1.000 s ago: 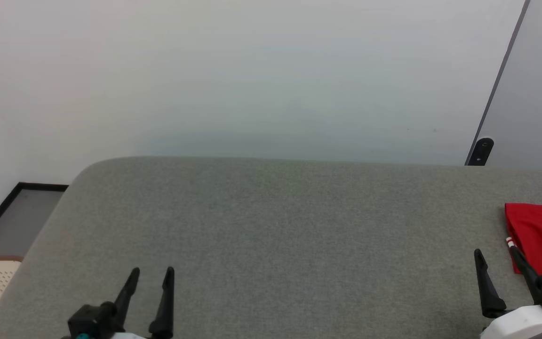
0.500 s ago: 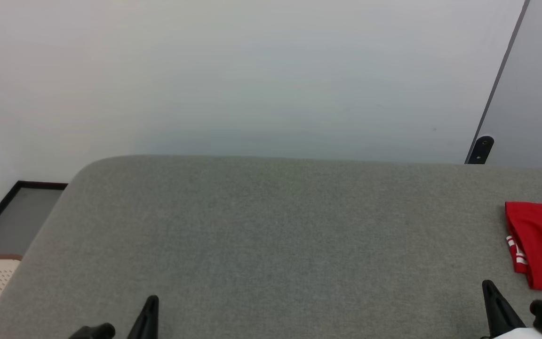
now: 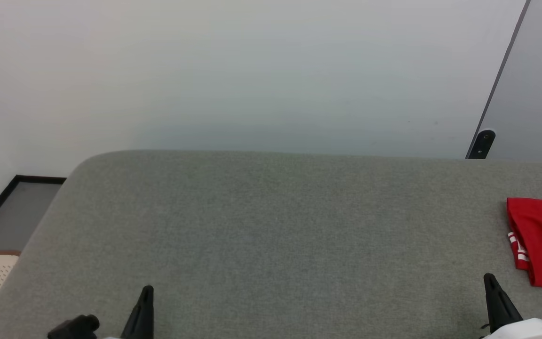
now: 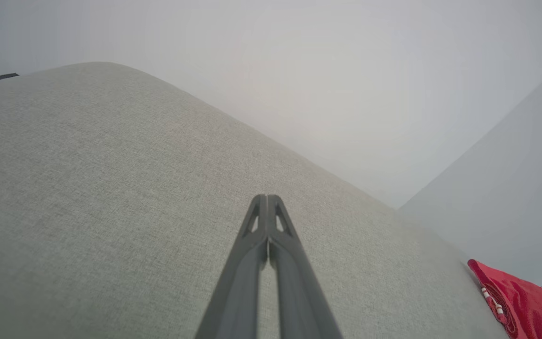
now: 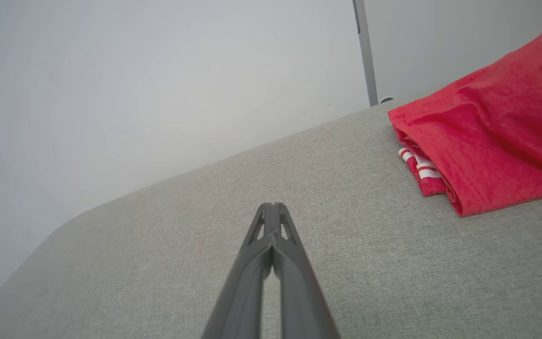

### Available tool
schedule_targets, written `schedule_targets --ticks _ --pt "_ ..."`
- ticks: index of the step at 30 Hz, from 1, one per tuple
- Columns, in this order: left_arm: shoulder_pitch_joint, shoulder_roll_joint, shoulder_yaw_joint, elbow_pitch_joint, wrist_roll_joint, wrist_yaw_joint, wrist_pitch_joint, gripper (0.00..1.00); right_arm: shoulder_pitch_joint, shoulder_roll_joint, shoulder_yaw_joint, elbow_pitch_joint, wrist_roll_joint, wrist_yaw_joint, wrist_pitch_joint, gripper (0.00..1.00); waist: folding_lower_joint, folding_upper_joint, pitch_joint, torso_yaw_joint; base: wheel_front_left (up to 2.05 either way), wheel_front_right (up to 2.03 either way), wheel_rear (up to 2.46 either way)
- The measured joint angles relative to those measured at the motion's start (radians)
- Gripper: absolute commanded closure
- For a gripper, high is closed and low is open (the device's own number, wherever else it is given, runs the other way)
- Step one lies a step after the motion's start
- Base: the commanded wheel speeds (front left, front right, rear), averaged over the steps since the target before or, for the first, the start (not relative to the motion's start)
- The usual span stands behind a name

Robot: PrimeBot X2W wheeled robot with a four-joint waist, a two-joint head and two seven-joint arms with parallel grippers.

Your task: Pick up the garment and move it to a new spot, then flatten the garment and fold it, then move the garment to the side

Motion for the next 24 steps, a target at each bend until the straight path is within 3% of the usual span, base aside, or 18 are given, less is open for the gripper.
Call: schedule_targets --ticks 24 --pt "-0.045 -0.016 0.032 -0.011 -0.314 0.0 0.088 1.0 -0.02 0.034 -0.029 -0.045 0.336 0.0 0.086 1.0 0.0 0.0 0.029 -0.001 0.0 0.0 0.0"
